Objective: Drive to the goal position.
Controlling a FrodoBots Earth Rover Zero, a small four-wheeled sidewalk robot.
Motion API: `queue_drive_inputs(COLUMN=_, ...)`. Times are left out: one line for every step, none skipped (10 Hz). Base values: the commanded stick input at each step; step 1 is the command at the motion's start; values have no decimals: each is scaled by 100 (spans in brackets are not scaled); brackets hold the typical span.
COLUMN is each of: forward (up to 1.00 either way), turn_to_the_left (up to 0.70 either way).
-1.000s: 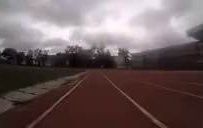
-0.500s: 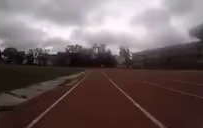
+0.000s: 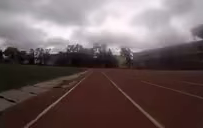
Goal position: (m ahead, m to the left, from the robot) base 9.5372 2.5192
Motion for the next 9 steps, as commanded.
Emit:
queue_drive_inputs(forward=70, turn_to_the_left=0)
queue_drive_inputs(forward=70, turn_to_the_left=0)
queue_drive_inputs(forward=70, turn_to_the_left=0)
queue_drive_inputs(forward=70, turn_to_the_left=0)
queue_drive_inputs(forward=70, turn_to_the_left=0)
queue_drive_inputs(forward=70, turn_to_the_left=0)
queue_drive_inputs(forward=70, turn_to_the_left=0)
queue_drive_inputs(forward=70, turn_to_the_left=0)
queue_drive_inputs(forward=70, turn_to_the_left=0)
